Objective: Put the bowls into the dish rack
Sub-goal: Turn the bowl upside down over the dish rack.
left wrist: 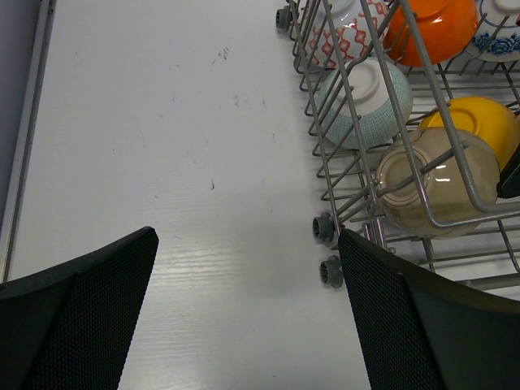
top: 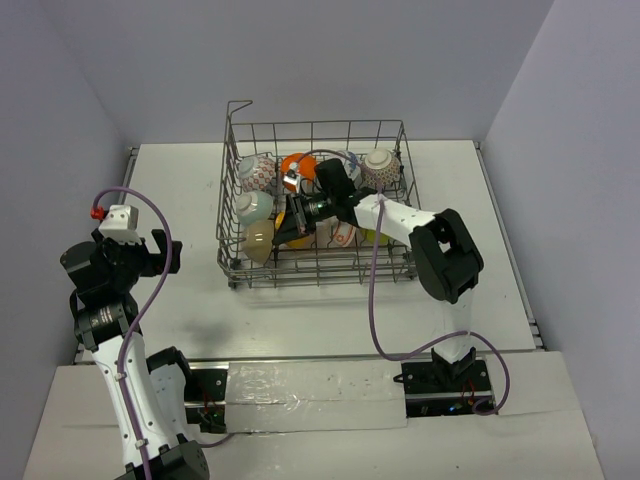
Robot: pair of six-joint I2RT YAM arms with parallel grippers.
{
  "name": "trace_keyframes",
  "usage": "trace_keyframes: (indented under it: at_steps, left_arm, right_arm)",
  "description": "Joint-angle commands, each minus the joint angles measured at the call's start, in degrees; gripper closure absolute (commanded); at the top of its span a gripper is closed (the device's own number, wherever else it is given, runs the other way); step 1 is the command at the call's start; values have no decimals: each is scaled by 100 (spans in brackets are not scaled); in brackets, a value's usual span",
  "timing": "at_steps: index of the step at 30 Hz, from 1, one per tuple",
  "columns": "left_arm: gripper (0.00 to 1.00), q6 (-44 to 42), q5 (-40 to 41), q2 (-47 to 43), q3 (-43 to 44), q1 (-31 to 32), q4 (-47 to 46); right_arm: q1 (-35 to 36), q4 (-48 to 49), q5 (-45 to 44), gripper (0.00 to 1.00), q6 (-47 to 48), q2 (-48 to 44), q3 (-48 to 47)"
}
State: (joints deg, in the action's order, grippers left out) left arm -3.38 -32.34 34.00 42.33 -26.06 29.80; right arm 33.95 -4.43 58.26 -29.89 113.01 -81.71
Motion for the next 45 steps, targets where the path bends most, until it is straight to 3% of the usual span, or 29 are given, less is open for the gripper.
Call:
trace_keyframes:
  at_steps: [1,19,28,32,35,38,42,45]
  left_arm:
    - [1,48,-176,10,-49,-30,-115]
    - [1,39,-176,2,-49,-30,-115]
    - [1,39,-106,2,-49,-39,-141]
    - [1,39,26,-95,-66,-39,-185]
    - [1,39,-18,-121,-40,-39,-168]
    - [1,39,-18,-165,4,-39,-168]
    - [1,56,78,-367,65,-39,-238]
    - [1,57,17,-254,162,-39,-212]
  right_arm:
    - [-99,-233,-95,100,422,-482,41]
    - [-99,-445,-157,100,624,-473,-29]
    - [-3,-1480,-236,88,1580,-692,-810]
    - [6,-2455,-840,84,2284,-947,-1582]
    - [-3,-2957,-1516,75,2768,-1149,-2066]
    - [-20,-3248,-2115,70,3190,-1343,-2418]
    - [-64,-3328,-3721,64,3682,-1650,-2534]
    - [-196,-3319,-4287,59,3876,-1948,-2446]
